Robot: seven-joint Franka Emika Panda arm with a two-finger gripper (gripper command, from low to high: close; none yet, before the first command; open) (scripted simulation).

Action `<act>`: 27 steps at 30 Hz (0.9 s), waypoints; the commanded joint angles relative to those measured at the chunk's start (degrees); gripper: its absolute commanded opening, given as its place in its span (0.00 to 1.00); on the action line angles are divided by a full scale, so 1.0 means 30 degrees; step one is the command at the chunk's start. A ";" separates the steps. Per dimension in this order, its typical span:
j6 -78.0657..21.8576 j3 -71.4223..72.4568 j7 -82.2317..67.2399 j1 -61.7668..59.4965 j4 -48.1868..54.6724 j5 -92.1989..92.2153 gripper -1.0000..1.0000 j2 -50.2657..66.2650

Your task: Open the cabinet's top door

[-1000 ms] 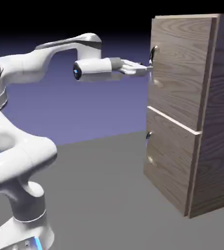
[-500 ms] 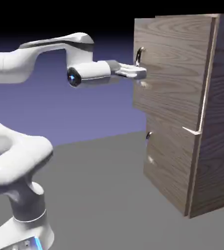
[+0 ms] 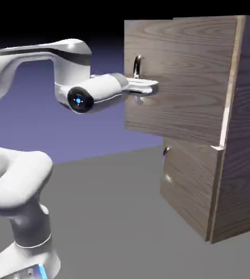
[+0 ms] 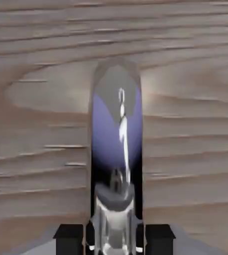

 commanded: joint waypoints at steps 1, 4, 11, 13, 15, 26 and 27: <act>-0.0728 -0.0692 -0.0077 0.0009 -0.0045 -0.0671 0.00 0.0108; -0.2887 -0.2769 -0.0392 -0.0016 0.0030 -0.2688 0.00 0.0662; -0.8311 -0.7614 -0.1583 0.0147 0.1616 -0.7434 0.00 0.3491; -0.9972 -0.8963 -0.2028 0.0381 0.2480 -0.8721 0.00 0.4693; -1.1633 -1.0240 -0.2495 0.0719 0.3499 -0.9891 0.00 0.6001; -2.0306 -1.5718 -0.5217 0.3343 1.0355 -1.3694 0.00 1.3607; -2.1060 -1.6093 -0.5488 0.3545 1.1008 -1.3847 0.00 1.4299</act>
